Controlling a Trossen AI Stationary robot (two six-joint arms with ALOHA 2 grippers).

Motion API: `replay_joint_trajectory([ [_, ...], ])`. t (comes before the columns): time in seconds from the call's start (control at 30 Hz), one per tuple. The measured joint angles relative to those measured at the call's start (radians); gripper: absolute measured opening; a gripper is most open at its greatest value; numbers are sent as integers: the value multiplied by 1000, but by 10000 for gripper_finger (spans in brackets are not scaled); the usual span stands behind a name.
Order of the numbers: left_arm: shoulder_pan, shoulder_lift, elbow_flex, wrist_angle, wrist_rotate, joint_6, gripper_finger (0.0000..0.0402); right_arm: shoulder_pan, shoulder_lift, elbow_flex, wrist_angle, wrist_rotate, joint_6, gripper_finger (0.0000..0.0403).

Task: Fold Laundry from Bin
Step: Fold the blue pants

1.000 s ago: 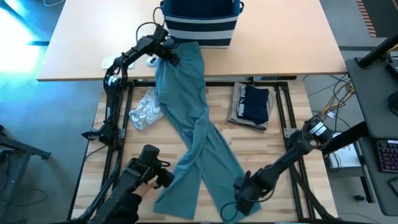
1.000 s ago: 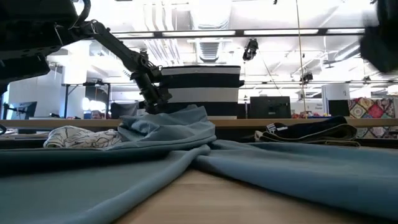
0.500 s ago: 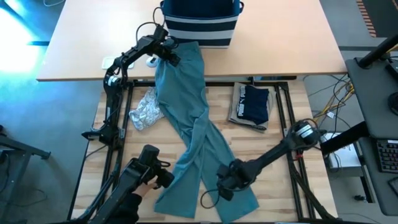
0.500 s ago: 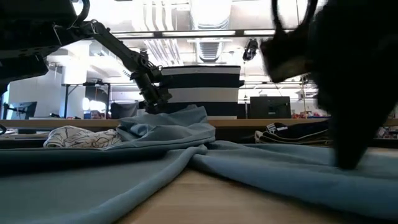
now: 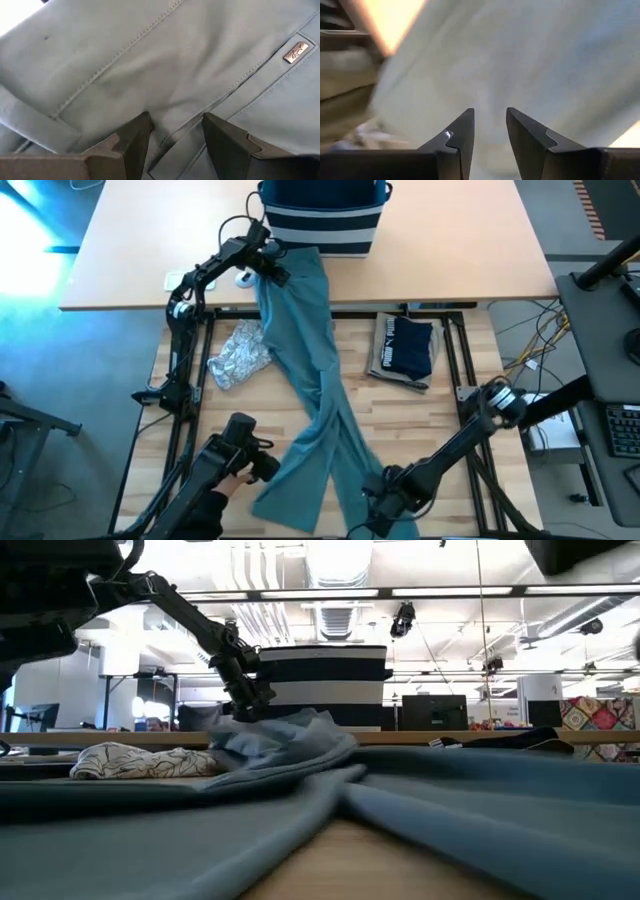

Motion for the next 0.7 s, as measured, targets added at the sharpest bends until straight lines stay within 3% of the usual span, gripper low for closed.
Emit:
replay_joint_trajectory([
  [0.33, 5, -78, -8, -45, -41, 2, 171, -183, -140, 10, -97, 86, -302, 109],
  [0.57, -2, -200, -5, -163, 47, -23, 171, -360, -228, -47, -106, 97, -555, 109],
  [0.7, -15, -294, -5, -273, 77, -68, 171, -395, -220, -50, -29, 147, -754, 110],
])
